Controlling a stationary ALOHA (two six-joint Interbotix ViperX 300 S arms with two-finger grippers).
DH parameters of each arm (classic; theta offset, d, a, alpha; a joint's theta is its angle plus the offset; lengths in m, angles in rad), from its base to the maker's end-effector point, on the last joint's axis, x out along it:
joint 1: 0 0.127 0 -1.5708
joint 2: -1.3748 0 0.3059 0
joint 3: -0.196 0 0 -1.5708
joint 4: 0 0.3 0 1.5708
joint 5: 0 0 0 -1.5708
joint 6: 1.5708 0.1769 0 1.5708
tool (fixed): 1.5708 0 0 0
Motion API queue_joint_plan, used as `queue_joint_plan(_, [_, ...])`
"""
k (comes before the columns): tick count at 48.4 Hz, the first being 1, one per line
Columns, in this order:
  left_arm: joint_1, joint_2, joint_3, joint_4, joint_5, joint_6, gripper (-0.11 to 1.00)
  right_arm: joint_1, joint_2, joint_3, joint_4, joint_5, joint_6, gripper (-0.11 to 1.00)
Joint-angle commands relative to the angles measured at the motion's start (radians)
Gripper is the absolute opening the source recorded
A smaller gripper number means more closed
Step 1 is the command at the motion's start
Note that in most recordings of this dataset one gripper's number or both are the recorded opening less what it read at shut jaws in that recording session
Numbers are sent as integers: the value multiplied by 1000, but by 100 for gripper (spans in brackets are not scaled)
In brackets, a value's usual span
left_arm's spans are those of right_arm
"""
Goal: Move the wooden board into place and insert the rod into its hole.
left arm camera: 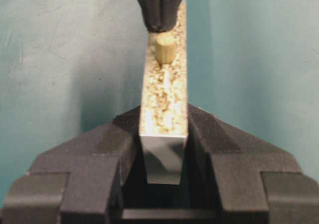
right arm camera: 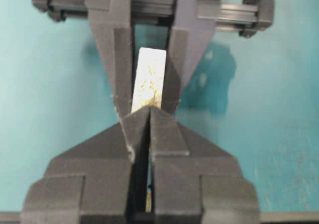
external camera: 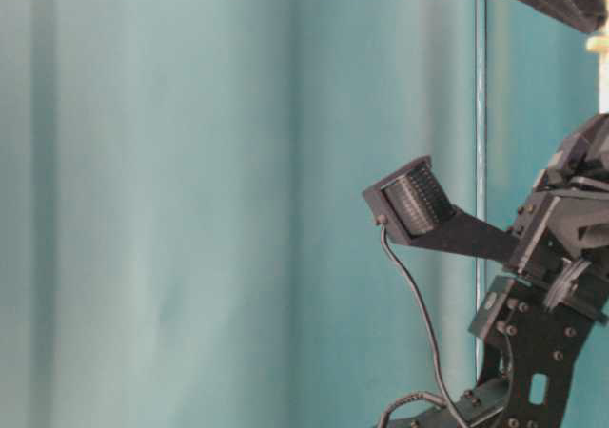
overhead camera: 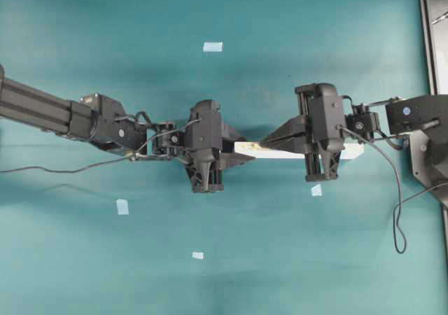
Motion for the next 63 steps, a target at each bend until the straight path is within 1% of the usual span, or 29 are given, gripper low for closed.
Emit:
queue_joint_plan(1, [-9,-17,2,0,12,-6,21,17,3,-12,-5,17,3,-2])
queue_joint_plan(10, [-9,-15,2,2,17,-6,21,15,-26,-29,3,-15,3,-2])
queue_joint_plan(20, [-9,-12,5,2,84,-3,21,17,-110,-54,11,2,5,-2])
queue_joint_plan(22, [-9,-14,6,0,89,-3,21,15,-133,-58,9,18,5,-2])
queue_joint_plan(32, [-9,-18,3,2,95,-3,21,17,-259,-67,11,202,6,-1])
queue_joint_plan(34, [-9,-18,2,2,97,-3,21,17,-282,-67,11,242,6,2])
queue_joint_plan(36, [-9,-18,2,0,98,-3,21,15,-293,-67,11,268,8,8])
queue_joint_plan(41, [-9,-23,0,2,110,-3,21,17,-310,-67,11,313,29,32])
queue_joint_plan(45, [-11,-26,0,2,124,-3,21,15,-311,-67,11,325,71,59])
queue_joint_plan(46, [-9,-28,0,2,127,-3,21,15,-311,-67,11,325,80,64])
queue_joint_plan(47, [-9,-28,0,2,130,-3,21,17,-311,-67,11,325,89,68])
queue_joint_plan(49, [-9,-31,0,0,135,-3,21,15,-311,-69,11,324,106,70])
queue_joint_plan(54, [-9,-34,0,0,143,-3,21,20,-314,-67,6,325,133,70])
queue_joint_plan(63, [-9,-34,-2,2,173,-3,21,28,-314,-67,6,330,141,70])
